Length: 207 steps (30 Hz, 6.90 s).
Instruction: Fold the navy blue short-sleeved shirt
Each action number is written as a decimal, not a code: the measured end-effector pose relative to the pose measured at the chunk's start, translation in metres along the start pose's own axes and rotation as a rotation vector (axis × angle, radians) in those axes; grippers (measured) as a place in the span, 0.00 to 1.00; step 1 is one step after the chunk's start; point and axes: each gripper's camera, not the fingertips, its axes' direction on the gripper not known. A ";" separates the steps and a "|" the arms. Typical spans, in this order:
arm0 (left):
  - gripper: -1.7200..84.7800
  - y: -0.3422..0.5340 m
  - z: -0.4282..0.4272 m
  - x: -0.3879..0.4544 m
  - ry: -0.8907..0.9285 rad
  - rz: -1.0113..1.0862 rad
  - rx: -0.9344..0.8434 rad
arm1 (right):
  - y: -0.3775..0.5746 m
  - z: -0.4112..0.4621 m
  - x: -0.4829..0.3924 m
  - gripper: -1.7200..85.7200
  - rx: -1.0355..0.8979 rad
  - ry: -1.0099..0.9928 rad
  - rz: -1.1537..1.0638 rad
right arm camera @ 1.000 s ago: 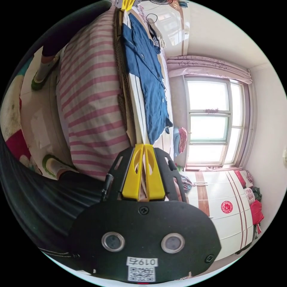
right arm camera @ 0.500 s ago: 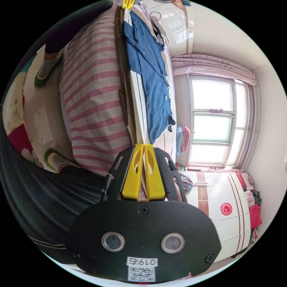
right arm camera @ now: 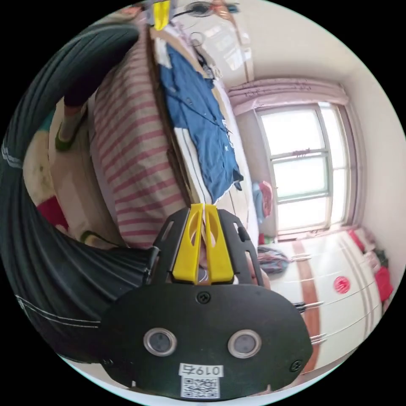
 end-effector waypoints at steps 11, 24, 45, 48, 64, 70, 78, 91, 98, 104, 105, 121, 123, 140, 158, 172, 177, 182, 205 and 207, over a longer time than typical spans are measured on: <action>0.03 0.046 0.138 -0.194 0.462 -0.807 0.146 | 0.123 0.203 0.221 0.02 0.126 -0.629 0.837; 0.03 0.088 0.318 -0.292 0.955 -1.005 0.056 | 0.248 0.454 0.287 0.14 -0.013 -1.118 1.266; 0.04 0.083 0.467 -0.358 1.177 -1.026 -0.017 | 0.339 0.670 0.379 0.05 -0.041 -1.548 1.235; 0.03 0.076 0.472 -0.361 1.159 -1.010 -0.034 | 0.342 0.679 0.387 0.03 -0.038 -1.541 1.246; 0.03 0.059 0.479 -0.374 1.085 -0.925 -0.066 | 0.306 0.690 0.424 0.03 -0.145 -1.341 1.111; 0.03 0.053 0.484 -0.387 1.027 -1.017 -0.082 | 0.313 0.704 0.430 0.10 -0.085 -1.354 1.175; 0.03 0.013 0.506 -0.392 1.013 -1.066 -0.098 | 0.292 0.722 0.423 0.09 -0.075 -1.353 1.202; 0.03 0.009 0.482 -0.386 0.931 -1.032 -0.127 | 0.288 0.714 0.395 0.07 -0.092 -1.299 1.163; 0.03 0.078 0.423 -0.360 1.035 -0.982 -0.061 | 0.323 0.685 0.357 0.09 -0.014 -1.396 1.138; 0.03 0.097 0.405 -0.335 1.143 -0.954 -0.078 | 0.320 0.673 0.330 0.10 0.001 -1.451 1.101; 0.03 0.096 0.403 -0.331 1.117 -0.943 -0.104 | 0.319 0.672 0.327 0.10 -0.002 -1.451 1.101; 0.03 0.125 0.364 -0.314 1.137 -0.990 -0.082 | 0.336 0.628 0.248 0.10 0.021 -1.485 1.151; 0.03 0.135 0.352 -0.309 1.164 -1.006 -0.062 | 0.339 0.615 0.233 0.11 0.025 -1.498 1.150; 0.04 0.137 0.259 -0.266 1.118 -0.966 -0.046 | 0.296 0.509 0.076 0.03 0.040 -1.500 1.172; 0.03 0.036 0.002 -0.124 0.271 -0.578 0.268 | 0.114 0.167 -0.130 0.01 0.233 -0.343 0.805; 0.03 -0.024 -0.024 -0.055 0.378 -0.506 -0.013 | 0.035 0.099 -0.231 0.01 -0.018 -0.535 0.772; 0.03 -0.041 -0.039 -0.044 0.408 -0.522 -0.052 | 0.031 0.069 -0.232 0.01 -0.030 -0.567 0.772; 0.03 -0.040 -0.069 -0.038 0.401 -0.600 -0.016 | 0.041 0.031 -0.216 0.01 0.004 -0.610 0.804; 0.03 -0.126 -0.211 0.126 -0.030 -0.222 0.257 | 0.024 -0.205 -0.149 0.09 0.050 -0.145 0.045; 0.03 -0.131 -0.205 0.129 -0.013 -0.226 0.249 | 0.031 -0.213 -0.128 0.09 0.043 -0.145 0.031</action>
